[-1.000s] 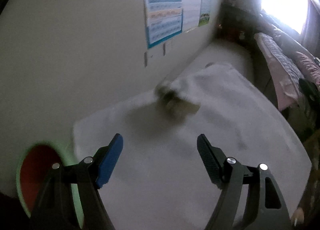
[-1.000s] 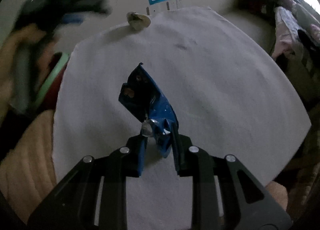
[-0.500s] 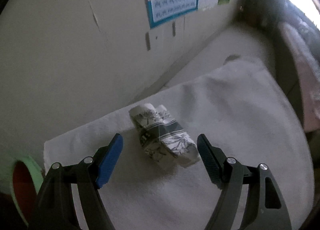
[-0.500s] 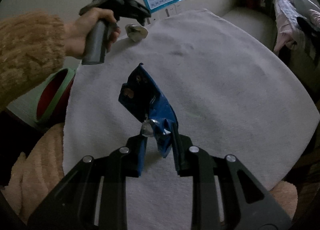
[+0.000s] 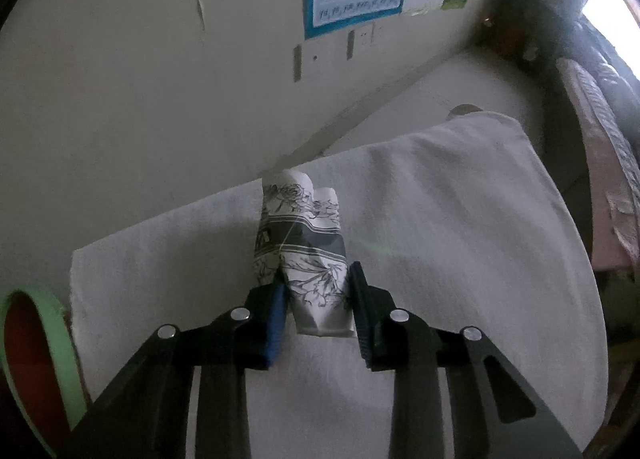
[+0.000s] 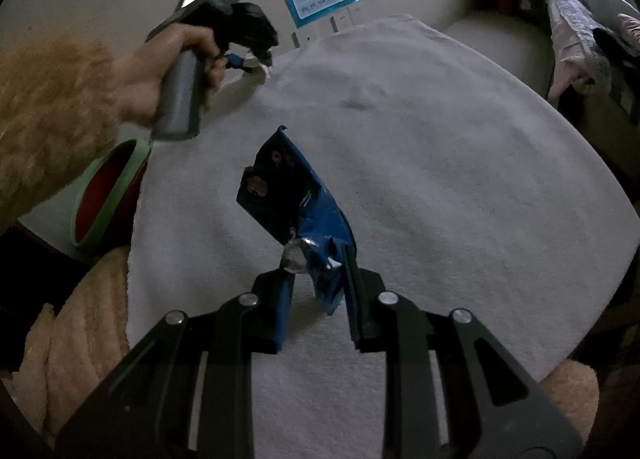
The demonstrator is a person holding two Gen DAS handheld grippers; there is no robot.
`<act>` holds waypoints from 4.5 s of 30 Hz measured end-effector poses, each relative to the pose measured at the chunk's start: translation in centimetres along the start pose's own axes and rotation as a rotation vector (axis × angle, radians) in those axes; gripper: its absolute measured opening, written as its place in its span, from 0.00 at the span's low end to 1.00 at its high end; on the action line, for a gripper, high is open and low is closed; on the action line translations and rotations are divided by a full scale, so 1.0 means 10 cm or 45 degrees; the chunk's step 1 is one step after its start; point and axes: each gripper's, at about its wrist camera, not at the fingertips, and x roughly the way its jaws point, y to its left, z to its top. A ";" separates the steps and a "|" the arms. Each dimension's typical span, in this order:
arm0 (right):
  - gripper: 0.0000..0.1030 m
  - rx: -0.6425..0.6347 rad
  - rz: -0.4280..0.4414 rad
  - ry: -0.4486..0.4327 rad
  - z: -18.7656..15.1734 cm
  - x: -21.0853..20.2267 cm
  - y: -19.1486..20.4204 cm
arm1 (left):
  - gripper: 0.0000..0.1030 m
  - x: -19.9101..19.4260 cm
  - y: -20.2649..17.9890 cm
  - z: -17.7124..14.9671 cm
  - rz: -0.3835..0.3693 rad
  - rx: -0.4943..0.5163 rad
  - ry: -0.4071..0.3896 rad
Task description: Collect trash
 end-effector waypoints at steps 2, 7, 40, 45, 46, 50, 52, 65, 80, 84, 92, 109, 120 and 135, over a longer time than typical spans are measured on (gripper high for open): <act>0.23 0.003 -0.005 0.000 0.00 0.01 0.00 | 0.26 -0.22 -0.02 -0.14 0.003 0.089 -0.074; 0.23 0.022 -0.019 -0.028 -0.01 -0.04 0.00 | 0.26 -1.07 0.08 -0.77 0.019 0.324 -0.303; 0.23 -0.195 -0.016 0.025 0.54 -0.10 1.06 | 0.26 -2.03 1.64 -1.55 0.010 0.026 -0.404; 0.23 -0.216 0.002 0.031 0.53 -0.09 1.17 | 0.26 -1.94 1.74 -1.60 0.016 0.001 -0.366; 0.23 -0.217 0.004 0.035 0.52 -0.09 1.17 | 0.26 -1.93 1.74 -1.61 0.019 -0.001 -0.365; 0.23 -0.218 0.010 0.043 0.51 -0.08 1.19 | 0.27 -1.92 1.78 -1.63 0.022 -0.008 -0.366; 0.23 -0.216 0.012 0.043 0.51 -0.07 1.19 | 0.27 -1.92 1.78 -1.65 0.023 -0.005 -0.366; 0.23 -0.213 0.039 0.028 0.53 -0.11 1.26 | 0.27 -2.00 1.91 -1.64 0.045 -0.028 -0.391; 0.24 -0.322 0.131 0.073 0.73 0.17 1.85 | 0.27 -1.95 2.40 -1.66 0.129 -0.126 -0.398; 0.24 -0.332 0.174 0.083 0.82 0.29 2.07 | 0.27 -1.91 2.59 -1.68 0.144 -0.164 -0.386; 0.24 -0.382 0.241 0.123 0.99 0.59 2.54 | 0.27 -1.78 2.89 -1.75 0.163 -0.228 -0.341; 0.61 -0.290 0.386 0.088 1.38 0.76 2.77 | 0.71 -1.62 3.02 -1.64 0.214 -0.283 -0.315; 0.94 -0.233 0.101 -0.267 1.04 -0.45 1.74 | 0.92 -2.30 1.98 -1.38 0.171 -0.033 -0.616; 0.96 -0.135 -0.125 -0.617 0.82 -1.21 0.92 | 0.92 -3.04 1.06 -1.21 0.022 -0.036 -0.934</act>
